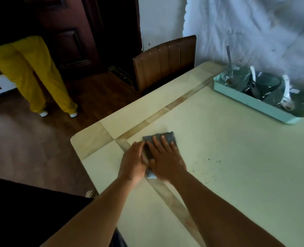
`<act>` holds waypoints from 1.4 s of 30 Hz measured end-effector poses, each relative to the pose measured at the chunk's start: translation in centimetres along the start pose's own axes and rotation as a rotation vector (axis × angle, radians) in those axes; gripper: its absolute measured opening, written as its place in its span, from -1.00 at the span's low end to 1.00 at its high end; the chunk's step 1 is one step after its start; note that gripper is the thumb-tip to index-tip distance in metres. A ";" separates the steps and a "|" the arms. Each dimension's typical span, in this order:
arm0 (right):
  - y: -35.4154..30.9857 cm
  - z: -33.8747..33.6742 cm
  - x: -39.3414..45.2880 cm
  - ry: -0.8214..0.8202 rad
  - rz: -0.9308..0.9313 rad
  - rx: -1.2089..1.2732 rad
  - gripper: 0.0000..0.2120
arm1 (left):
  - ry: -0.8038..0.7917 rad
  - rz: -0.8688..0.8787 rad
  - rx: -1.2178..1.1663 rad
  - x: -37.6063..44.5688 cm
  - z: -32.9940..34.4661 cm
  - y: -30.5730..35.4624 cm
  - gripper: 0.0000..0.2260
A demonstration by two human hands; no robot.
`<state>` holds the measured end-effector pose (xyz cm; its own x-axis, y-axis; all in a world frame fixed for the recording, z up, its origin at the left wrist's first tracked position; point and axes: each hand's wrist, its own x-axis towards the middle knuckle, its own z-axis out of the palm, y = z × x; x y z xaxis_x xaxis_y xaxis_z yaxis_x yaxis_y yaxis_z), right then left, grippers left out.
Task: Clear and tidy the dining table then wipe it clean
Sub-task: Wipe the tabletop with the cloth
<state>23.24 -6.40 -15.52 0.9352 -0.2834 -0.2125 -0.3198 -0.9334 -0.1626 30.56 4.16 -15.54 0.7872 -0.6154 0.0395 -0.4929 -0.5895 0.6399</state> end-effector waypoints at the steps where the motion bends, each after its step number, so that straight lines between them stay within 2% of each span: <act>1: -1.6 0.5 -1.0 -0.005 -0.022 -0.004 -0.42 | -0.003 -0.024 -0.026 -1.3 -0.5 -0.4 -0.72; 5: -6.8 2.0 -4.8 -0.036 -0.084 0.009 -0.44 | 0.039 -0.170 -0.075 -6.7 -2.9 -1.2 -0.75; 8: -9.3 2.6 -7.4 -0.050 -0.105 0.078 -0.44 | 0.024 -0.190 0.042 -10.3 -4.3 -1.9 -0.66; 16: -9.4 3.6 -12.1 -0.042 -0.162 0.103 -0.45 | 0.090 -0.191 0.024 -14.2 -3.3 -2.0 -0.81; 23: -1.3 1.9 -10.1 -0.007 -0.021 0.068 -0.44 | 0.007 0.018 0.082 -9.6 1.0 2.6 -0.69; 30: 7.3 -0.4 -5.5 0.047 0.094 0.092 -0.46 | -0.032 0.134 0.183 -1.3 6.6 7.5 -0.65; 35: 15.0 -2.4 -1.2 0.104 0.174 0.089 -0.45 | -0.155 0.170 0.280 5.1 9.9 11.1 -0.57; 39: 20.5 -3.8 0.6 0.154 0.252 0.085 -0.45 | -0.094 0.184 0.260 7.6 11.7 11.7 -0.58; 42: 23.6 -4.3 1.1 0.192 0.338 0.120 -0.47 | -0.038 0.189 0.226 7.9 12.3 11.4 -0.49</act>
<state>17.38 -29.68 -15.48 0.7821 -0.6164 -0.0909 -0.6189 -0.7517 -0.2280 26.60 -13.86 -17.32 0.6617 -0.7416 0.1103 -0.7025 -0.5618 0.4370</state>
